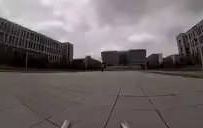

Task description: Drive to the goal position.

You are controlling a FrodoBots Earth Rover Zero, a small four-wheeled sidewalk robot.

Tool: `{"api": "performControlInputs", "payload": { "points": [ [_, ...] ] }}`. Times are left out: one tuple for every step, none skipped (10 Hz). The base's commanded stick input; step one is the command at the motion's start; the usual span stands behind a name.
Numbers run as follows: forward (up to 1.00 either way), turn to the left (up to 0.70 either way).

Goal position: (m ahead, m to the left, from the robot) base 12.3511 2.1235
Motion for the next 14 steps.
{"api": "performControlInputs", "payload": {
  "points": [
    [0.00,-0.91],
    [0.00,-0.91],
    [0.00,-0.91],
    [0.00,-0.91],
    [0.00,-0.91],
    [0.00,-0.91],
    [0.00,-0.91],
    [0.00,-0.91],
    [0.00,0.00],
    [0.00,0.00],
    [0.00,0.00],
    [0.00,0.00],
    [0.00,0.00],
    [0.00,0.00]
  ]
}}
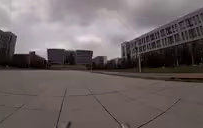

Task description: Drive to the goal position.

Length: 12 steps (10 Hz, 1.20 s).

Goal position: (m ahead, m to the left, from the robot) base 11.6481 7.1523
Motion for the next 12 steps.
{"api": "performControlInputs", "payload": {
  "points": [
    [0.00,0.00],
    [0.00,0.00],
    [0.00,0.00],
    [0.04,0.02],
    [0.95,0.38],
    [1.00,0.40],
    [1.00,0.40],
    [1.00,0.40],
    [1.00,0.40],
    [1.00,0.40],
    [1.00,0.40],
    [1.00,0.31]
  ]
}}
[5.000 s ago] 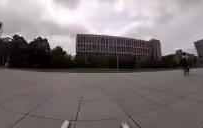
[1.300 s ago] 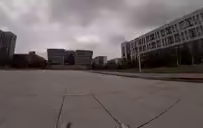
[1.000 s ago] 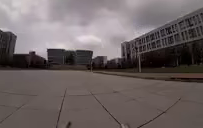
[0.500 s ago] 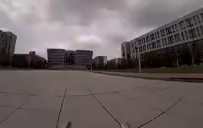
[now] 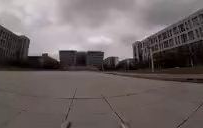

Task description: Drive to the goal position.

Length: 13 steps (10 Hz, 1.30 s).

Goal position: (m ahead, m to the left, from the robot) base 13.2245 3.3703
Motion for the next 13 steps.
{"api": "performControlInputs", "payload": {
  "points": [
    [1.00,0.04],
    [1.00,0.00],
    [1.00,0.00],
    [1.00,0.00],
    [1.00,0.00],
    [1.00,0.00],
    [1.00,0.00],
    [1.00,0.00],
    [1.00,0.00],
    [1.00,0.00],
    [1.00,0.00],
    [1.00,0.00],
    [1.00,0.00]
  ]
}}
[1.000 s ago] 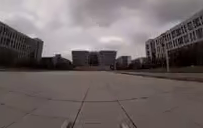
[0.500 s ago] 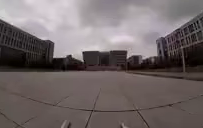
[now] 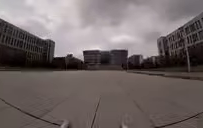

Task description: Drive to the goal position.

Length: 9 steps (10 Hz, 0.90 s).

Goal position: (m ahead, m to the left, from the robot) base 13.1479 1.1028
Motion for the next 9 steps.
{"api": "performControlInputs", "payload": {
  "points": [
    [1.00,0.00],
    [1.00,0.00],
    [1.00,0.00],
    [1.00,0.00],
    [1.00,0.00],
    [1.00,0.00],
    [1.00,0.00],
    [1.00,0.00],
    [1.00,0.00]
  ]
}}
